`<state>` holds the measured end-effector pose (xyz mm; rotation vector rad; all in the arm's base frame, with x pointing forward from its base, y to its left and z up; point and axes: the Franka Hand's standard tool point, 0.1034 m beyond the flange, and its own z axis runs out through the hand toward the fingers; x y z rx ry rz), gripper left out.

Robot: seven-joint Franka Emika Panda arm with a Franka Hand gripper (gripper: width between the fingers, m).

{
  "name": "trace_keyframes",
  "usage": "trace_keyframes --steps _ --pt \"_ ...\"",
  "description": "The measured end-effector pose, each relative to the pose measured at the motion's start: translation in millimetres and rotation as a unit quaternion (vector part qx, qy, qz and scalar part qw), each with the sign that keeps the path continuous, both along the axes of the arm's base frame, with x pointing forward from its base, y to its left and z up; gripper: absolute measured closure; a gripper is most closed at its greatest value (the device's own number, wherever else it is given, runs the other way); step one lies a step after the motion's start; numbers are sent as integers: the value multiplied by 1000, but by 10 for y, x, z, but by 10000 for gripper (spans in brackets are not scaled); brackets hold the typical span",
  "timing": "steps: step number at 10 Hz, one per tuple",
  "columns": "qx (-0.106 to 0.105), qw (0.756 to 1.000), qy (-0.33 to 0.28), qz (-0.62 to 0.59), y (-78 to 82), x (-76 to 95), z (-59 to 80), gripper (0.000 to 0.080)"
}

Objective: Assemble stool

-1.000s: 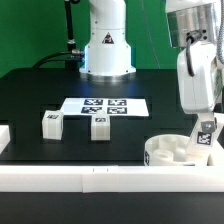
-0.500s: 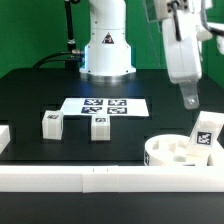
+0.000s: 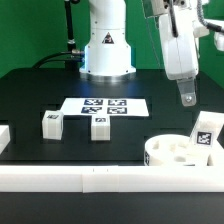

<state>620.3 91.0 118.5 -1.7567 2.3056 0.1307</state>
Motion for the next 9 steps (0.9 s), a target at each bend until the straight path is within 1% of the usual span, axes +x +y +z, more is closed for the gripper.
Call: trace_keyframes --steps 2,3,4,5,7,8,9 --pt "-21 997 -7 68 -295 -102 -81 150" --pt "-33 994 -7 101 -502 -163 -132 150" --pt "-42 992 -8 119 -693 -181 -156 150" --pt "-45 992 -7 117 -743 -184 -171 150" --pt "-48 988 -12 143 -731 -186 -176 150" --pt "-53 984 -10 168 -718 -191 -190 150" --pt "-71 963 -8 259 -685 -177 -222 150"
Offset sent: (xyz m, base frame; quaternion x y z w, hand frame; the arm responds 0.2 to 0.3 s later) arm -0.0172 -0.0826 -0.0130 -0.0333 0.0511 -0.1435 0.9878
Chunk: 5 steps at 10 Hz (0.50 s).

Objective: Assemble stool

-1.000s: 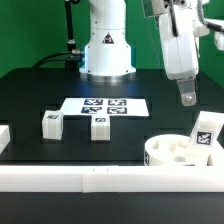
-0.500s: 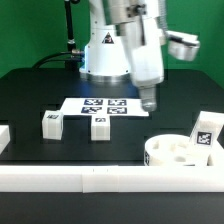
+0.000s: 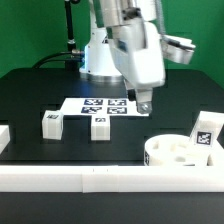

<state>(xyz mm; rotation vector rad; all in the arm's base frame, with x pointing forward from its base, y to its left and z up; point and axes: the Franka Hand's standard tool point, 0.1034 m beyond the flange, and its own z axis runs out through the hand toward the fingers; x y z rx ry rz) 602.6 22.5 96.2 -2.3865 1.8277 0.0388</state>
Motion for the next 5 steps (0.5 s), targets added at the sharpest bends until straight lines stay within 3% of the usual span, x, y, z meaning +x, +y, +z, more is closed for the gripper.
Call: trace_keyframes --steps 5 --pt "-37 959 -30 280 -56 -15 -62 150"
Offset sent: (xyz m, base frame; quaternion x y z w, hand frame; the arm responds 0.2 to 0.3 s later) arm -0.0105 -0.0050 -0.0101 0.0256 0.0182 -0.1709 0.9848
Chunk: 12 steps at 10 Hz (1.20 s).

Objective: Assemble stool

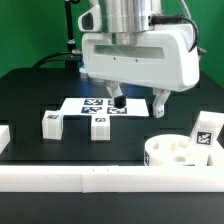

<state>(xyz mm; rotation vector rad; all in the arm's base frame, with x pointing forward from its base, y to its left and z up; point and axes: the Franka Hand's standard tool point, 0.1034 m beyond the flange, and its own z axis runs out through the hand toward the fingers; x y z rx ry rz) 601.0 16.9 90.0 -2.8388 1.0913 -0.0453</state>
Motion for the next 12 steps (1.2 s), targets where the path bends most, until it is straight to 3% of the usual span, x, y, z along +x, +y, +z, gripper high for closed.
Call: trace_keyframes --steps 3,4,7,9,12 --pt "-14 988 -14 156 -18 2 -10 150" --pt "-34 972 -26 230 -60 -23 -68 150" --pt "-67 947 -41 310 -348 -250 -276 150" --pt "-67 949 -37 306 -557 -284 -300 150" --pt "-55 950 -24 305 -522 -306 -307 150"
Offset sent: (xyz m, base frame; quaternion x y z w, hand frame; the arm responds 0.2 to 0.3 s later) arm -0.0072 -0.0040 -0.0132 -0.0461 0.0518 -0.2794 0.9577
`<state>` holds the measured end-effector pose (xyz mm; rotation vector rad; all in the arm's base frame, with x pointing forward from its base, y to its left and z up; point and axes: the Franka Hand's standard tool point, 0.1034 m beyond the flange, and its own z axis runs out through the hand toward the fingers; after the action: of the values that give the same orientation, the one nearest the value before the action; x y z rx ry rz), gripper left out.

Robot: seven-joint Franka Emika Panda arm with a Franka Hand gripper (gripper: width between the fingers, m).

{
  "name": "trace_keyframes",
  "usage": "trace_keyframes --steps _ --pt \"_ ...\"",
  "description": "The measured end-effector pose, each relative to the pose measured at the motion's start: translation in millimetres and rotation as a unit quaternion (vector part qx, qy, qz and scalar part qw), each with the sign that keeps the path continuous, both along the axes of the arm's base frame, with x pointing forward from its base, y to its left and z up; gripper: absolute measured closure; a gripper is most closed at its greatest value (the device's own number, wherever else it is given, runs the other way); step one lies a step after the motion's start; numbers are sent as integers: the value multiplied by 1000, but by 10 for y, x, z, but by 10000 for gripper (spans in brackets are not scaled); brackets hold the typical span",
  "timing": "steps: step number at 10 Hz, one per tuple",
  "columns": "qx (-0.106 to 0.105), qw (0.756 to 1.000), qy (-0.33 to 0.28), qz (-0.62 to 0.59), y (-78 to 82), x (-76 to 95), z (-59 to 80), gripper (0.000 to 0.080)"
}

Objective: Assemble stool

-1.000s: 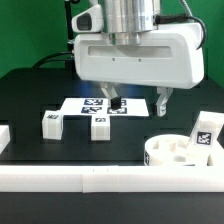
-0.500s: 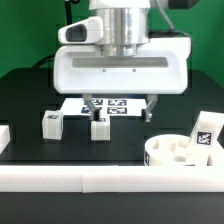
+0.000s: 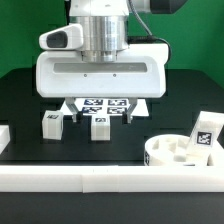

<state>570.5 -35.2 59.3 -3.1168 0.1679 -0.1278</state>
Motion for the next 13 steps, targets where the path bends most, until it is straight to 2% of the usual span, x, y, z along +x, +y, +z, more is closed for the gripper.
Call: trace_keyframes --steps 1,2,3,4,5,6,8,10,12,13 --pt "1 1000 11 4 7 -30 -16 150" --pt "-5 997 77 27 14 -146 -42 150" --pt "-19 993 109 41 -12 -149 -49 150" --pt "-15 989 139 41 -28 -200 -76 150" --pt "-2 979 197 41 -39 -289 -72 150" --pt "3 972 232 38 -27 -273 -75 150" --pt "16 944 327 38 -2 -332 -96 150" --pt "18 911 410 44 18 -438 -165 150" --pt "15 884 464 45 -23 -450 -235 150" --pt "15 866 499 42 -59 -513 -268 150"
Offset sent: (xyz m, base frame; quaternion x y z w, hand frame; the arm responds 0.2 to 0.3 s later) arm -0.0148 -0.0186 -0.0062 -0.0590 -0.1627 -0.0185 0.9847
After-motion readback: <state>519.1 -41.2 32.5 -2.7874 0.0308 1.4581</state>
